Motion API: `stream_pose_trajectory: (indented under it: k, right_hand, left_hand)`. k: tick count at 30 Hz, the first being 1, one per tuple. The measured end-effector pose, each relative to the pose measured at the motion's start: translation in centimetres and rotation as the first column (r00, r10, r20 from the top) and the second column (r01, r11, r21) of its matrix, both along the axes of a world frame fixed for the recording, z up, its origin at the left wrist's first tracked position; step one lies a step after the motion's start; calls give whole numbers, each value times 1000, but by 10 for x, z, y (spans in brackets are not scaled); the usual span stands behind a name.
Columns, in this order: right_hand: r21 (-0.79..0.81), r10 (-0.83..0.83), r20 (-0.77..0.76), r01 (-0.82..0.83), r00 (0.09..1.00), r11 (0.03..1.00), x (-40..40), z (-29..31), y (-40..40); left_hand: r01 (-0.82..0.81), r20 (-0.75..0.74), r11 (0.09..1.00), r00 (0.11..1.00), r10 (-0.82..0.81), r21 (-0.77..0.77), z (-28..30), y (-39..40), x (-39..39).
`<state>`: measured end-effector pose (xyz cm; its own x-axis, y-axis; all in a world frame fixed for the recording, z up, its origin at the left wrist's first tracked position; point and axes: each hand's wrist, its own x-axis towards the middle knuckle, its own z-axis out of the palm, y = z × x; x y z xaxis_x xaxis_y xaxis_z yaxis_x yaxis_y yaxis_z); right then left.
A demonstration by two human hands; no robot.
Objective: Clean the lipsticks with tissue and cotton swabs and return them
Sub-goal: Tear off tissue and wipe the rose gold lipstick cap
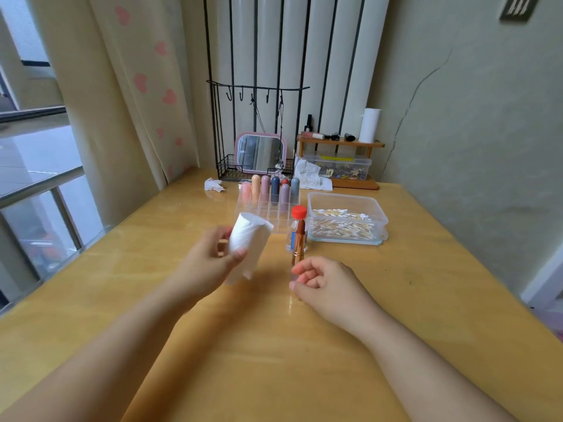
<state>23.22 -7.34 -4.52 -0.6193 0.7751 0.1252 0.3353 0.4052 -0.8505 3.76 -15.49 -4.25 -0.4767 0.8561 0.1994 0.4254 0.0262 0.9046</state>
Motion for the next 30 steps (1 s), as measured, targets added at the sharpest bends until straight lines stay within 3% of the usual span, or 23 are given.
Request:
stream_pose_trajectory:
  k: [2, 5, 13, 18, 21, 25, 30]
  right_hand:
    - [-25, 19, -45, -20, 999, 999, -6, 2, -8]
    - [-26, 19, -80, -21, 997, 999, -13, 4, -19]
    - [-107, 50, -166, -68, 985, 992, -5, 0, -34]
    - [22, -49, -69, 51, 996, 998, 6, -2, -34]
    - [156, -97, -36, 102, 995, 982, 13, 1, -32]
    - [415, -134, 15, 116, 991, 902, 21, 9, -28]
    - [598, -146, 76, 72, 986, 799, 35, 5, -13]
  left_hand:
    - [178, 413, 980, 888, -199, 90, 0, -22, 11]
    - [262, 637, 947, 702, -320, 188, -6, -39, 23]
    - [283, 670, 944, 670, -321, 169, -7, -49, 57]
    - [162, 773, 985, 615, -153, 66, -9, -45, 72]
    - [230, 804, 973, 574, -156, 25, -8, -45, 79]
    - [303, 679, 952, 705, -203, -30, -6, -41, 90]
    - [26, 605, 982, 790, 94, -187, -15, -29, 93]
